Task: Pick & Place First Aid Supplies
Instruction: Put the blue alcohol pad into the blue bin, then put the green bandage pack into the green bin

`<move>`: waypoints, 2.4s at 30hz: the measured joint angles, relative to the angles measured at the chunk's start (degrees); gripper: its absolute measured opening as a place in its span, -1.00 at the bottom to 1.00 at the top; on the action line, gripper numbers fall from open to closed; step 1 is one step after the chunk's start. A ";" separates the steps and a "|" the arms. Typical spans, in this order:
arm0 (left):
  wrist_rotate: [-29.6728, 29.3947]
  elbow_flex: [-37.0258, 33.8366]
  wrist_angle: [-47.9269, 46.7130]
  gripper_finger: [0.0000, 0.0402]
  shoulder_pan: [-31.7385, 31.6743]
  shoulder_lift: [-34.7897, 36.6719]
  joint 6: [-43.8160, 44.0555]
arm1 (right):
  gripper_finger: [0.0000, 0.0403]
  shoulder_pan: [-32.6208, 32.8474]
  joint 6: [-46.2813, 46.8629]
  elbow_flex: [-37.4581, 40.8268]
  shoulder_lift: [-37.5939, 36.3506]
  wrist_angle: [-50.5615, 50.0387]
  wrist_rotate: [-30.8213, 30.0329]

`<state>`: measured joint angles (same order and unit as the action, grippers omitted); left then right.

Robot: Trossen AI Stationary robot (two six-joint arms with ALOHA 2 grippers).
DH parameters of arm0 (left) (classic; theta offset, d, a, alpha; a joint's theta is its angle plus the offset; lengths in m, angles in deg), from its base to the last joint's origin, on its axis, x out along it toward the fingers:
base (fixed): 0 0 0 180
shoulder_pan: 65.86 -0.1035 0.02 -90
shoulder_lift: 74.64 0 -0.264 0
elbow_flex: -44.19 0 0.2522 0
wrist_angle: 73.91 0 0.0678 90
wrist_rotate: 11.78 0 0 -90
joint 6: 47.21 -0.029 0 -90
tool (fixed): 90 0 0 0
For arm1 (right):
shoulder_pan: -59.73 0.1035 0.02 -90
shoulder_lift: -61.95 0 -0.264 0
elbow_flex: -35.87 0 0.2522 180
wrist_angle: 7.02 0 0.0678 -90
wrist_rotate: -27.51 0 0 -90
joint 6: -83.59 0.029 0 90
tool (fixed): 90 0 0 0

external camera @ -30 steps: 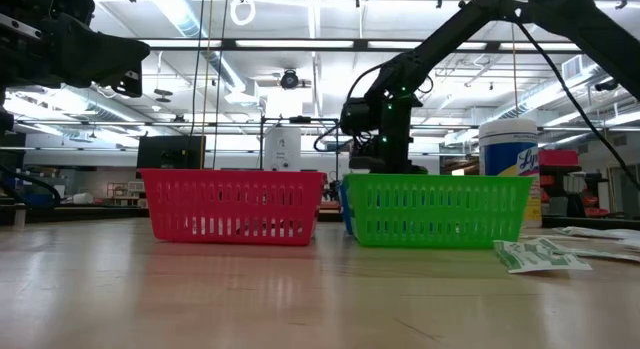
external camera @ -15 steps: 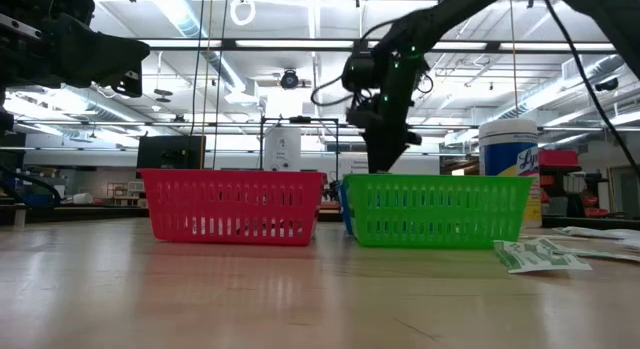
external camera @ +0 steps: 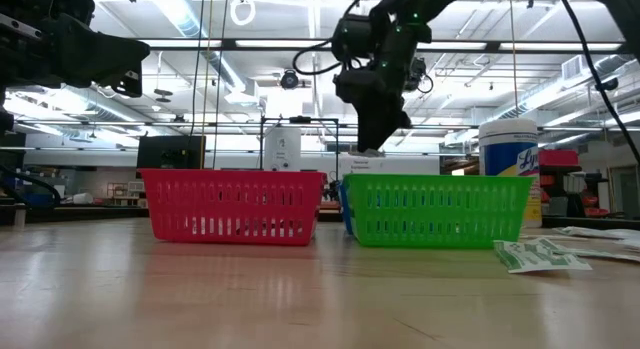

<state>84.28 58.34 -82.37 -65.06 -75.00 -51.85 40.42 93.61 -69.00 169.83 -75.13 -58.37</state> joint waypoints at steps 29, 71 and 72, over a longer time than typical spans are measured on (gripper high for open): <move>0.00 0.00 0.00 -0.87 0.00 0.00 0.00 | -0.35 8.95 -0.08 5.28 0.17 0.41 -0.20; 0.00 -0.01 0.00 -0.87 0.00 0.00 0.00 | 0.20 1.81 7.01 12.48 -15.89 -7.33 -6.75; 0.00 0.01 0.00 -0.87 0.00 0.00 0.00 | 0.19 0.95 7.03 12.48 -15.89 -7.55 -6.75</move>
<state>84.28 58.35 -82.37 -65.05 -75.00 -51.85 41.37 100.64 -56.52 153.94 -82.68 -65.12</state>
